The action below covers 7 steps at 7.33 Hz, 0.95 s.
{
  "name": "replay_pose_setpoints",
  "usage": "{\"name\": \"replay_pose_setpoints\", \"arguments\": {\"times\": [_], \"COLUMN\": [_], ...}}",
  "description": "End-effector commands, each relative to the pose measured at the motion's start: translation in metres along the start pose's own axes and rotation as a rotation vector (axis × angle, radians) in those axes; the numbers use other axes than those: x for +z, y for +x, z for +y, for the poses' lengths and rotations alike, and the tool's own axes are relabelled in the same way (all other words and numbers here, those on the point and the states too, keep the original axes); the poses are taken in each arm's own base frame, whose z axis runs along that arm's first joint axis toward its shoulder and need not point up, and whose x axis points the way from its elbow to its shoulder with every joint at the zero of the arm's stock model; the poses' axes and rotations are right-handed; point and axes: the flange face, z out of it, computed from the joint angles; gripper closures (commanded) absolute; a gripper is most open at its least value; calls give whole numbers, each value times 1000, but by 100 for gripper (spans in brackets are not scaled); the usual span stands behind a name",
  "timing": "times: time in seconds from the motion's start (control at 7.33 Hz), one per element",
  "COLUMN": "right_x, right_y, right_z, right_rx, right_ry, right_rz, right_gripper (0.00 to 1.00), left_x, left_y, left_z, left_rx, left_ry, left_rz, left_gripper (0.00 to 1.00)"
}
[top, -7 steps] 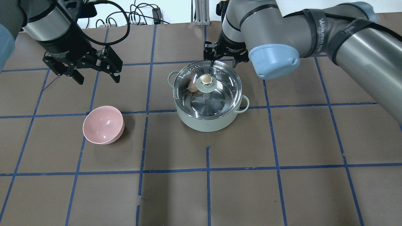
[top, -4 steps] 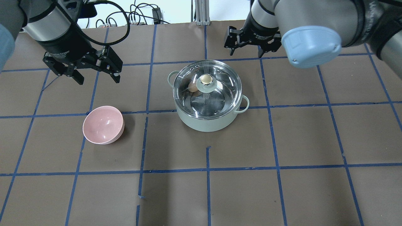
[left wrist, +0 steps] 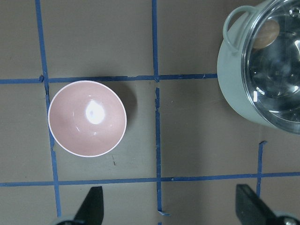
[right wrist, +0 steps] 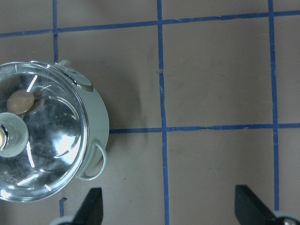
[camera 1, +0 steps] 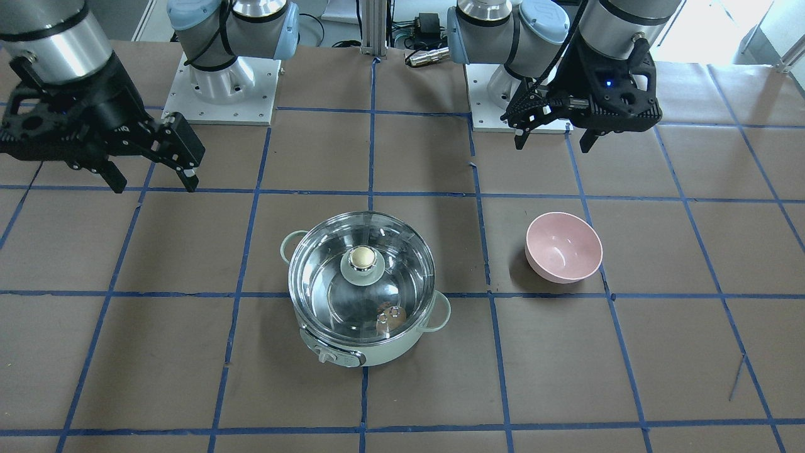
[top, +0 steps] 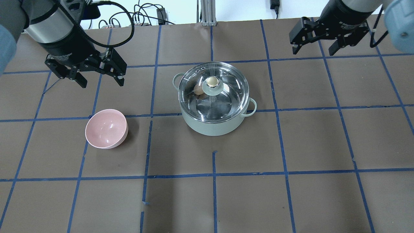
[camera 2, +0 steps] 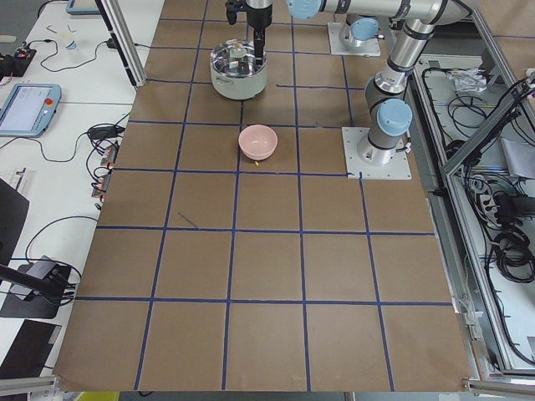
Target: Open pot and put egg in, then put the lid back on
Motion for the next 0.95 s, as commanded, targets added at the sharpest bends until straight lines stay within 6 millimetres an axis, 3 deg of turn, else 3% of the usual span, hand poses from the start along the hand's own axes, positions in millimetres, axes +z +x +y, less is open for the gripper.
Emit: {"name": "replay_pose_setpoints", "arguments": {"times": [0.0, 0.82], "right_x": [-4, 6], "right_y": [0, -15], "right_z": [16, 21], "right_rx": [3, -24], "right_ry": [-32, -54], "right_rz": [1, 6], "right_gripper": [0, 0], "left_x": [0, -8], "left_y": [0, 0], "left_z": [0, 0], "left_rx": [0, -8], "left_ry": [0, -3], "left_rz": [0, -7], "left_gripper": [0, 0]}}
